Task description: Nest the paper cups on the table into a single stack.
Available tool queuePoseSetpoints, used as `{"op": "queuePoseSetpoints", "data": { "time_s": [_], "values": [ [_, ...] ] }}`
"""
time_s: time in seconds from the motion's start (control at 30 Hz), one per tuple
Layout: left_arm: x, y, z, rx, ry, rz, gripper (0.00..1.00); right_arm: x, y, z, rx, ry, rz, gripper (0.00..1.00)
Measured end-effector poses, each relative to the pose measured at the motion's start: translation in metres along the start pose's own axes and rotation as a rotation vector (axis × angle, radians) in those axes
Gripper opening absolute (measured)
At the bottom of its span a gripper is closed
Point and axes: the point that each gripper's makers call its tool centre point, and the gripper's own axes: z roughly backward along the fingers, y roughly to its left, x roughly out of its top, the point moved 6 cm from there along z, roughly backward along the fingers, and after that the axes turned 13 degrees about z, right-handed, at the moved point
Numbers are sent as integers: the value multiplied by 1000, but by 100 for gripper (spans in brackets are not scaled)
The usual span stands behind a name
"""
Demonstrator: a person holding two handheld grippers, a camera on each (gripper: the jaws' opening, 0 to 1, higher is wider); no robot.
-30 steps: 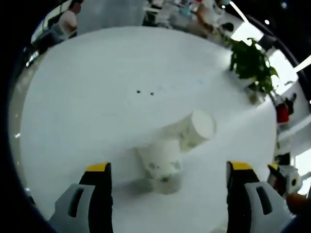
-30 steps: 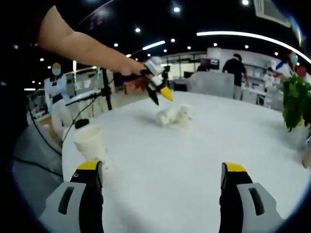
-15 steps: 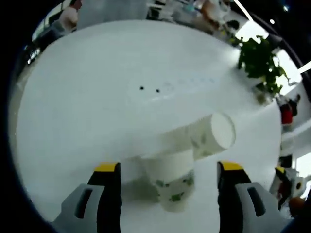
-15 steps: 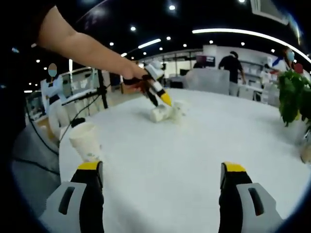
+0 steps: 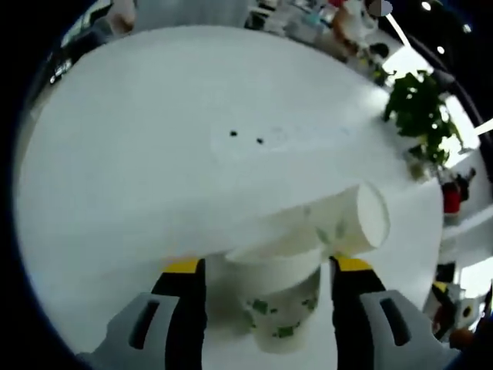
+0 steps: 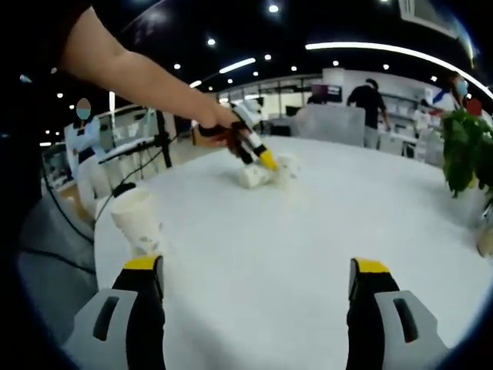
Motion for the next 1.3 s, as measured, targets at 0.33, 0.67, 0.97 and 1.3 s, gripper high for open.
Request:
{"op": "queuePoseSetpoints", "data": {
  "time_s": [0.33,0.67,0.97,1.3],
  "values": [
    [7,3,-1,-23,-29,2,43,1,1,-4,6,3,-1,98],
    [10,5,2,-46,-42,13,41,3,3,-7,15,0,1,98],
    [23,-3,11,-97,-156,-61,41,3,4,-5,11,-1,0,98],
    [49,-15,39,-129,-413,-180,38,10,6,-5,16,-4,14,98]
  ]
}}
